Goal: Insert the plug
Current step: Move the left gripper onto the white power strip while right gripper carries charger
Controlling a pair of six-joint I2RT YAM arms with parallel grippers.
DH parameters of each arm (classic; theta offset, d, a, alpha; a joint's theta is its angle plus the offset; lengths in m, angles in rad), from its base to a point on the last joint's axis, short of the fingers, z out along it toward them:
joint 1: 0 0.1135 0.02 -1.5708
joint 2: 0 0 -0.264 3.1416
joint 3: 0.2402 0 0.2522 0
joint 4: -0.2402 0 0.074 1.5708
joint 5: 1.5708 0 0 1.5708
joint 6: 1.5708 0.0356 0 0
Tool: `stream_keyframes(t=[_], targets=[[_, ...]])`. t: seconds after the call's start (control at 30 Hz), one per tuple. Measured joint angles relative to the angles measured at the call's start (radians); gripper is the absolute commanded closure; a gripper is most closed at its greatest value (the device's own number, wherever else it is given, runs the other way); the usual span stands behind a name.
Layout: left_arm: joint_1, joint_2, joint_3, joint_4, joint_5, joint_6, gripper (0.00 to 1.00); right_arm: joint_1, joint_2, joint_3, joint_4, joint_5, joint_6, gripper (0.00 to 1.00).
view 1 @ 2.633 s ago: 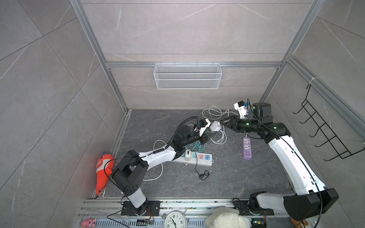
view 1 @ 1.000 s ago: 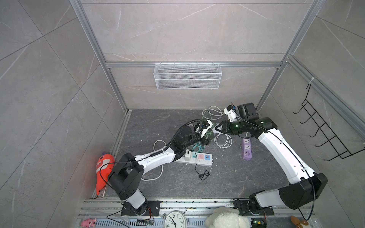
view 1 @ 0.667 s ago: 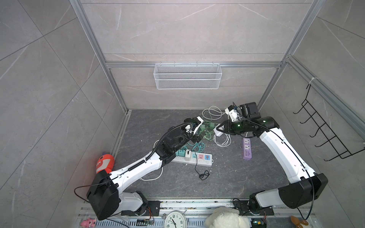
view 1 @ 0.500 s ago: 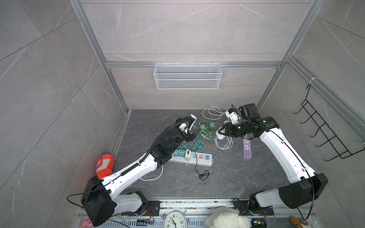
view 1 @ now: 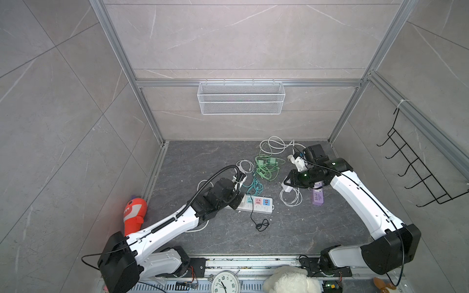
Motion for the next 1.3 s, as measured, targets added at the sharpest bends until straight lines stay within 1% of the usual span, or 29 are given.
stream_keyframes(t=[0.1, 0.2, 0.3, 0.37, 0.5, 0.6, 0.83, 1.0, 1.07, 1.1, 1.3], targets=[[-0.076, -0.033, -0.015, -0.048, 0.040, -0.072, 0.45, 0.000, 0.003, 0.000, 0.005, 0.018, 0.000, 0.97], [-0.136, -0.020, -0.034, -0.056, 0.071, -0.151, 0.43, 0.000, 0.010, 0.000, 0.008, 0.030, 0.000, 0.97], [-0.181, 0.047, -0.065, -0.035, 0.090, -0.223, 0.42, 0.000, 0.011, 0.000, 0.013, 0.035, 0.003, 0.97], [-0.201, 0.121, -0.079, -0.016, 0.097, -0.265, 0.42, 0.000, 0.011, 0.000, 0.013, 0.035, 0.003, 0.97], [-0.216, 0.243, -0.080, 0.024, 0.095, -0.325, 0.41, 0.000, 0.009, -0.002, 0.014, 0.038, 0.004, 0.97], [-0.218, 0.308, -0.077, 0.060, 0.084, -0.359, 0.41, 0.000, 0.002, -0.015, 0.013, 0.038, 0.004, 0.97], [-0.218, 0.394, -0.064, 0.150, 0.038, -0.405, 0.42, 0.000, -0.020, -0.047, 0.012, 0.037, 0.003, 0.97], [-0.218, 0.475, -0.029, 0.224, 0.019, -0.424, 0.44, 0.000, -0.040, -0.049, 0.009, 0.038, 0.003, 0.97], [-0.218, 0.502, -0.021, 0.250, 0.017, -0.430, 0.46, 0.000, -0.045, -0.049, 0.009, 0.037, 0.003, 0.97], [-0.218, 0.513, -0.021, 0.262, 0.014, -0.434, 0.49, 0.000, -0.046, -0.049, 0.009, 0.037, 0.003, 0.97], [-0.219, 0.551, -0.021, 0.301, 0.001, -0.456, 0.79, 0.000, -0.048, -0.049, 0.009, 0.037, 0.002, 0.97]])
